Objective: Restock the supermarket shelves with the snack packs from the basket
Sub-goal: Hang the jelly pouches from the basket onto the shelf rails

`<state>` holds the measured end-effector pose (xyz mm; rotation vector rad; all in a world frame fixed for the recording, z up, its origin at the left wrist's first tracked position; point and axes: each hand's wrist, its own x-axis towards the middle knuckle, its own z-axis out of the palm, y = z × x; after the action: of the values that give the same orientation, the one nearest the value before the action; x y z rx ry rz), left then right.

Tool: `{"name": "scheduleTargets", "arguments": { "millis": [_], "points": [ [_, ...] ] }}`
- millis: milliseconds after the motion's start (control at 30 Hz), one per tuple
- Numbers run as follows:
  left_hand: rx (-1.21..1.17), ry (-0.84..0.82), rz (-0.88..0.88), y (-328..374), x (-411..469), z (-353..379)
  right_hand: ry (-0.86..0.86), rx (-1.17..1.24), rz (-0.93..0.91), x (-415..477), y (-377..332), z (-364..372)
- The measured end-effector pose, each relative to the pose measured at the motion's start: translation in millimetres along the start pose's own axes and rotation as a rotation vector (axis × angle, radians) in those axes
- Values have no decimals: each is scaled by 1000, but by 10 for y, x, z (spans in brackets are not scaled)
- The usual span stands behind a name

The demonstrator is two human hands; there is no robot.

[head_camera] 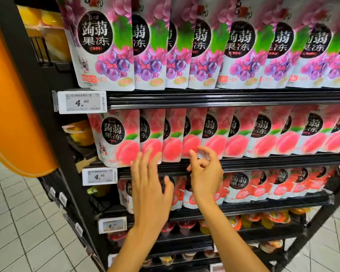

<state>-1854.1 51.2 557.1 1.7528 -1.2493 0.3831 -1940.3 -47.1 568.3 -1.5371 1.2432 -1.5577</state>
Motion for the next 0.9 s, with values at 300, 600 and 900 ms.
{"name": "scheduleTargets", "arguments": {
  "millis": [300,600,900],
  "points": [
    [-46,-126,70,159,-31,406,-50,-113,9,203,23,-102],
    [-51,-160,134,373,-82,584,-59,4,38,317,157,-379],
    [-24,-140,97,516,-101,708,-36,33,91,569,248,-606]
  ]
}}
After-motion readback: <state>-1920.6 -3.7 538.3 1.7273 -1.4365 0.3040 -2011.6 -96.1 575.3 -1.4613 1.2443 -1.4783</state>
